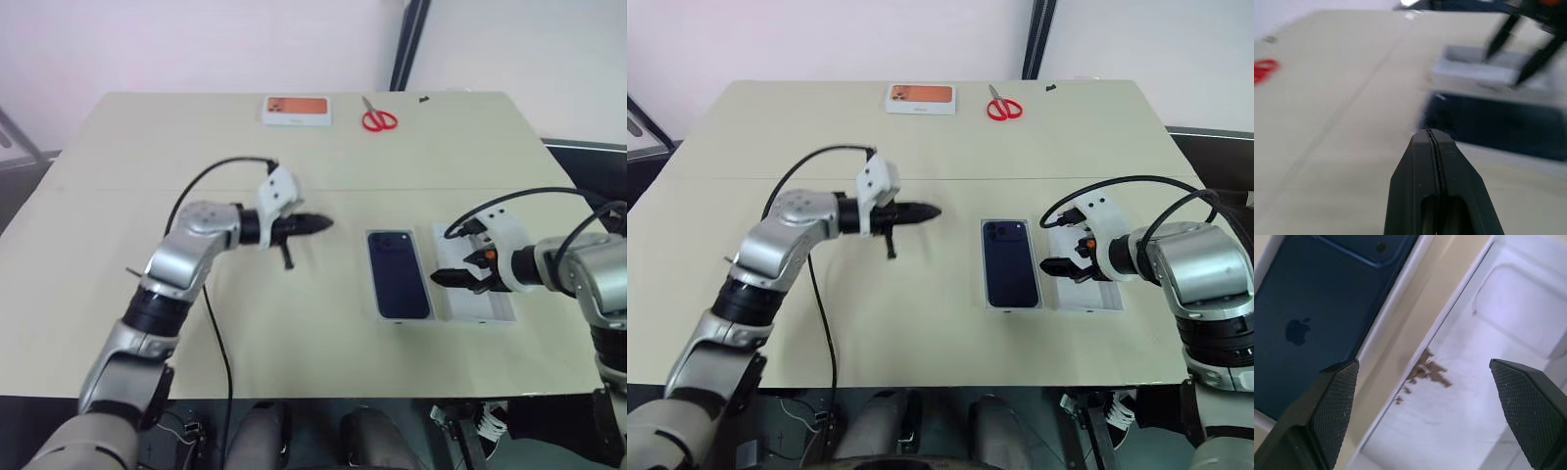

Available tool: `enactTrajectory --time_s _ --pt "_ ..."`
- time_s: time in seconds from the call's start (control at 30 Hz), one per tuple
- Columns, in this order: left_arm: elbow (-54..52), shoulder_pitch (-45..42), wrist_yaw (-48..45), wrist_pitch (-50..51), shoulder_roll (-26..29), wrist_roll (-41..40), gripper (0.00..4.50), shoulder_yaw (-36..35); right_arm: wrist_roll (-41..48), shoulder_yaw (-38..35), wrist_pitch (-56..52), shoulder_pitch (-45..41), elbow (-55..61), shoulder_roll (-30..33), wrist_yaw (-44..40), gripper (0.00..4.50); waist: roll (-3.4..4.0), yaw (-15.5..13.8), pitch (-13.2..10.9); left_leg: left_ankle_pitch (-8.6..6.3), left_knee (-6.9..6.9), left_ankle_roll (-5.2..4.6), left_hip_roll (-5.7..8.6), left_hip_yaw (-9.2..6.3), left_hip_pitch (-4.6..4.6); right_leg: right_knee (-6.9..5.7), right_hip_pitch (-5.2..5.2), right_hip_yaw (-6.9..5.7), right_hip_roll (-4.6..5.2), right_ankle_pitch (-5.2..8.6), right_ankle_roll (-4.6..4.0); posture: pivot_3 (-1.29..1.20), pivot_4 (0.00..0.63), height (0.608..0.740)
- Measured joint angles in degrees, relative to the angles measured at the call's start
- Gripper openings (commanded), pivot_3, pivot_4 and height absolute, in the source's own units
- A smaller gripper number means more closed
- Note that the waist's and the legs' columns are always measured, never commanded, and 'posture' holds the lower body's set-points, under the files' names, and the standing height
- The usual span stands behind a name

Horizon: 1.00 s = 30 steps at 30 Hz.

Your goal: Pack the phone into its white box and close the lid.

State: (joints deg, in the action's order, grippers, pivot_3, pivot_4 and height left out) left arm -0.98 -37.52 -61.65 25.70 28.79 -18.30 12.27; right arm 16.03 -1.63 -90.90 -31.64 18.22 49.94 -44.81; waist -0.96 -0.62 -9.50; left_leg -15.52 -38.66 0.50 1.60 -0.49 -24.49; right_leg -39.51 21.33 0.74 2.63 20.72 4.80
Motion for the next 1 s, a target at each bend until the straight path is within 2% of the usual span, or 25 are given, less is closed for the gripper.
enactTrajectory --time_s 0.13,0.27,0.3,0.37,0.57,0.6,0.63,1.0 --pt "-4.7 3.3 -4.3 0.3 3.1 -2.0 0.00 0.0 0.7 0.0 -1.2 -1.5 -0.6 -2.7 3.7 4.48 0.02 0.0 0.0 -0.05 -0.03 -0.09 0.00 0.00 0.00 0.02 -0.04 0.00 0.01 0.00 0.00 0.00 0.150 0.740" --pt "-7.0 5.8 -4.8 1.3 3.6 -3.4 0.00 0.0 1.3 0.0 -1.2 -1.7 -1.4 -3.8 6.4 4.48 0.02 0.1 0.0 -0.07 -0.03 -0.12 0.00 0.01 -0.01 0.01 -0.03 0.00 0.01 0.00 0.00 0.00 0.150 0.740" --pt "-7.4 6.1 -4.8 1.7 3.7 -3.7 0.00 0.0 1.6 0.0 -1.2 -1.7 -1.7 -3.8 7.0 4.24 0.02 0.1 0.0 -0.08 -0.03 -0.15 0.00 0.01 -0.01 0.00 -0.03 0.00 0.01 0.00 0.00 0.00 0.150 0.740" --pt "-9.2 7.1 -4.8 2.6 4.5 -4.2 0.00 0.0 1.9 0.0 -1.2 -1.7 -2.6 -3.9 8.3 3.67 0.02 0.2 0.0 -0.10 -0.03 -0.17 0.00 0.01 -0.01 0.01 -0.03 0.00 0.01 0.00 0.00 0.00 0.150 0.740" --pt "-10.4 8.4 -4.5 3.6 5.6 -4.9 0.00 0.0 3.6 -0.6 -1.2 -1.7 -4.3 -4.0 10.8 0.56 0.02 0.4 0.0 -0.12 -0.03 -0.21 0.00 0.01 -0.01 0.00 -0.03 -0.01 0.01 0.00 0.00 0.00 0.150 0.740" --pt "-10.4 8.4 -4.4 3.6 5.6 -4.9 0.00 0.0 3.9 -0.7 -1.2 -1.8 -4.4 -4.0 11.0 0.18 0.02 0.3 0.0 -0.12 -0.03 -0.21 0.00 0.01 -0.01 0.00 -0.03 -0.01 0.00 0.00 0.00 0.00 0.150 0.740" --pt "-10.4 8.4 -4.4 3.7 5.6 -4.9 0.00 0.0 4.3 -0.9 -1.2 -1.8 -4.5 -4.0 11.4 0.08 0.02 0.3 0.0 -0.13 -0.03 -0.22 0.00 0.01 -0.01 0.00 -0.03 -0.01 0.01 0.00 0.00 0.00 0.150 0.740" --pt "-10.4 8.4 -3.4 3.7 4.8 -5.1 0.00 -0.1 6.8 -2.9 -1.2 -1.8 -4.9 -6.4 16.6 0.08 0.02 0.6 0.0 -0.16 -0.03 -0.28 0.00 0.01 0.00 -0.01 -0.05 -0.01 0.00 0.00 0.00 0.00 0.150 0.740"
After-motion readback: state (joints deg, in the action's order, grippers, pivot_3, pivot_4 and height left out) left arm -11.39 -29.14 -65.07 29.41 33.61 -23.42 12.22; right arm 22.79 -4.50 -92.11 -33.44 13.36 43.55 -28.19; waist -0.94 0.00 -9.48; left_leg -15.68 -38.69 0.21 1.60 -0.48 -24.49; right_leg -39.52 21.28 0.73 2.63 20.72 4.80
